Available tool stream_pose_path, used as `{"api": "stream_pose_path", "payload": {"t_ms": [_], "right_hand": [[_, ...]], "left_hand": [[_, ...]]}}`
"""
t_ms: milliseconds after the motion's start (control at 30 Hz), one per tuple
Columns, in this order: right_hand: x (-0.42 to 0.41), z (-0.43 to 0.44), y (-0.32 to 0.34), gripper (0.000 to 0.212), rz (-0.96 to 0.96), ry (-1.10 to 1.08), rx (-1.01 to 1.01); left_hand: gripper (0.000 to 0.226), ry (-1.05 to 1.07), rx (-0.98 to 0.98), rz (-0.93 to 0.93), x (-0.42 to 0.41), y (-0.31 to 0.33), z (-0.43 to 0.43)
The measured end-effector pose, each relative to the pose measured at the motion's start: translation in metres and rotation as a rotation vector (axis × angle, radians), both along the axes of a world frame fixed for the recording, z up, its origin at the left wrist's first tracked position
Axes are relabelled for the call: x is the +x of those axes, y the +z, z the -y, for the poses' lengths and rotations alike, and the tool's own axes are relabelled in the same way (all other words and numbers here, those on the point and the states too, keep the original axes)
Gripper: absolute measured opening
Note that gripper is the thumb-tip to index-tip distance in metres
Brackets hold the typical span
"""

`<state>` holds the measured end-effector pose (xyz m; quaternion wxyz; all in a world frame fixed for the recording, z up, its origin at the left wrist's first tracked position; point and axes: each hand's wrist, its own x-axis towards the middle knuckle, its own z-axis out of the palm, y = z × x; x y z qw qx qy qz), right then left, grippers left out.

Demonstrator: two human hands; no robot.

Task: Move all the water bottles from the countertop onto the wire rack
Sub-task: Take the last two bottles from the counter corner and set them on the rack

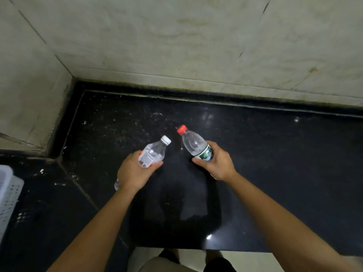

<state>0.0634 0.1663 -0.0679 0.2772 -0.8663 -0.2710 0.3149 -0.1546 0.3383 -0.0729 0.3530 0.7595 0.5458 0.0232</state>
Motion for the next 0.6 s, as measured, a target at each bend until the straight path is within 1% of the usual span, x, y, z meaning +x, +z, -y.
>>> {"api": "stream_pose_path", "payload": {"t_ms": [33,100,200,300,400,500,600], "right_hand": [[-0.001,0.009,0.006,0.064,-0.076,-0.056,0.085],[-0.003,0.026,0.017,0.063,-0.134,-0.123,0.192],[-0.006,0.044,0.026,0.063,-0.073,-0.157,0.276],[-0.004,0.055,0.023,0.053,-0.031,-0.054,0.275],[0.005,0.065,0.021,0.064,-0.109,0.017,0.251],[0.017,0.073,0.018,0.07,-0.171,-0.025,0.275],[0.016,0.074,0.02,0.079,-0.18,-0.043,0.248]], "left_hand": [[0.06,0.079,-0.055,0.12,0.001,0.008,0.006],[0.051,0.182,-0.16,0.333,0.004,0.023,0.016],[0.052,0.198,-0.246,0.522,0.01,0.043,0.032],[0.053,0.147,-0.272,0.563,0.019,0.052,0.051],[0.055,0.11,-0.282,0.532,0.022,0.049,0.064],[0.061,0.081,-0.27,0.494,0.022,0.043,0.07],[0.063,0.027,-0.266,0.48,0.024,0.041,0.077]]}}
